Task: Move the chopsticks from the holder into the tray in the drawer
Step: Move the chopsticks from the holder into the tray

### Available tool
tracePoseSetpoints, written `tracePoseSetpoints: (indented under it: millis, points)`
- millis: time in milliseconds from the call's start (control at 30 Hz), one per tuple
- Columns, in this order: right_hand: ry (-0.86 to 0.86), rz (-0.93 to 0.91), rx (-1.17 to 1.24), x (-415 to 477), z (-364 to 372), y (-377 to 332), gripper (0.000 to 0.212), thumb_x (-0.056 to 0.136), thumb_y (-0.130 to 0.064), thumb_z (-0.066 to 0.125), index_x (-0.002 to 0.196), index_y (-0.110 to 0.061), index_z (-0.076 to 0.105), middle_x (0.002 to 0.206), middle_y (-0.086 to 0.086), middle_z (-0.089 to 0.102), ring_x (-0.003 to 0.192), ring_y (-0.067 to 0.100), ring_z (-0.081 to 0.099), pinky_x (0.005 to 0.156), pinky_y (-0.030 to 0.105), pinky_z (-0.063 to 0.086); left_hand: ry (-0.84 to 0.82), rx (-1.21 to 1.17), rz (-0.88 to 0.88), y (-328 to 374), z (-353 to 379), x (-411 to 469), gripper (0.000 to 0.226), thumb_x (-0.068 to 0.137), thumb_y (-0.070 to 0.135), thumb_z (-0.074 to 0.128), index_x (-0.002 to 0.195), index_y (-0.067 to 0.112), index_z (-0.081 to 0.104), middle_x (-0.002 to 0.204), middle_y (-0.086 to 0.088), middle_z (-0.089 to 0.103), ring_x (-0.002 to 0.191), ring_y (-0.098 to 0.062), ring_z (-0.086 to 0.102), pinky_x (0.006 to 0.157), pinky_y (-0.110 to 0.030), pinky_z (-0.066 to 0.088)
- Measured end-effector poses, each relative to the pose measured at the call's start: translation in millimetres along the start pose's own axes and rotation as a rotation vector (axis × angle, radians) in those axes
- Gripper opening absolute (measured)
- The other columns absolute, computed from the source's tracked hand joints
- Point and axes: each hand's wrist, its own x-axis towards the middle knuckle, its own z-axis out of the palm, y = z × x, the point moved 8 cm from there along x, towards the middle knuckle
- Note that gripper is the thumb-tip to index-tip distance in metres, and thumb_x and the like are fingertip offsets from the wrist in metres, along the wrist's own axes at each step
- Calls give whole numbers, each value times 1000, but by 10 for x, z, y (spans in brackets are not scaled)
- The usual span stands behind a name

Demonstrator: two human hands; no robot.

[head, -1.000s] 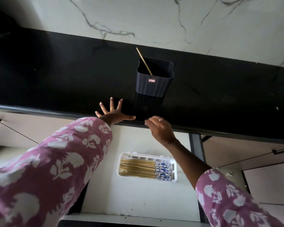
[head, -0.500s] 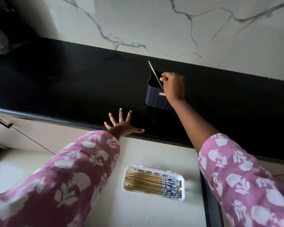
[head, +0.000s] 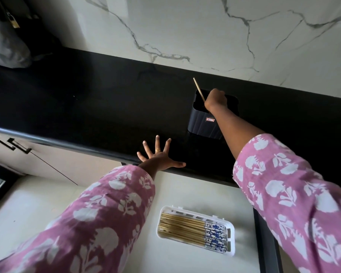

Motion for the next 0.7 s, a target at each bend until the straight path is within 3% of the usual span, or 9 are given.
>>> tracePoseSetpoints:
  millis: [67,200,333,400,600,700]
  points:
    - [6,-30,-31,-13,31,-2,32,96,-4,37,122,2,55,128,18,55,117,37,54,87,39,46,1,-1,0,-4,2,9,111,65,78,59,145,49,-13,152,10,-35,138,-41,-33,109,-65,-7]
    - [83,11,21,-18,-25,32,34,96,-4,33,119,0,57,129,17,55,115,36,56,88,38,46,-1,8,-1,-16,8,30,111,64,80,57,145,49,-13,152,10,-35,138,-41,-32,109,-65,-7]
    - [105,-2,182,-85,-186,2,26,85,-9,65,111,-5,65,119,16,62,102,32,64,81,34,52,0,10,-6,-23,13,42,111,64,81,57,145,50,-13,152,11,-34,138,-41,-32,109,-65,-7]
    - [133,-44,208,-135,-300,-5,27,79,-11,72,106,-7,68,113,16,65,100,30,66,82,34,54,0,12,-2,-25,13,41,111,64,81,57,145,50,-13,152,11,-35,138,-41,-32,109,-65,-7]
    - [348,-196,348,-465,-757,-33,16,84,-14,67,93,-3,72,93,15,74,89,27,69,78,35,57,11,25,2,-30,16,20,110,64,82,55,145,50,-12,154,10,-32,139,-41,-30,110,-64,-6]
    - [426,-296,425,-770,-972,-54,19,86,-14,65,99,-2,72,93,12,75,86,19,69,72,21,50,10,31,13,-31,18,17,110,63,84,54,144,50,-12,154,9,-31,139,-42,-29,110,-65,-6]
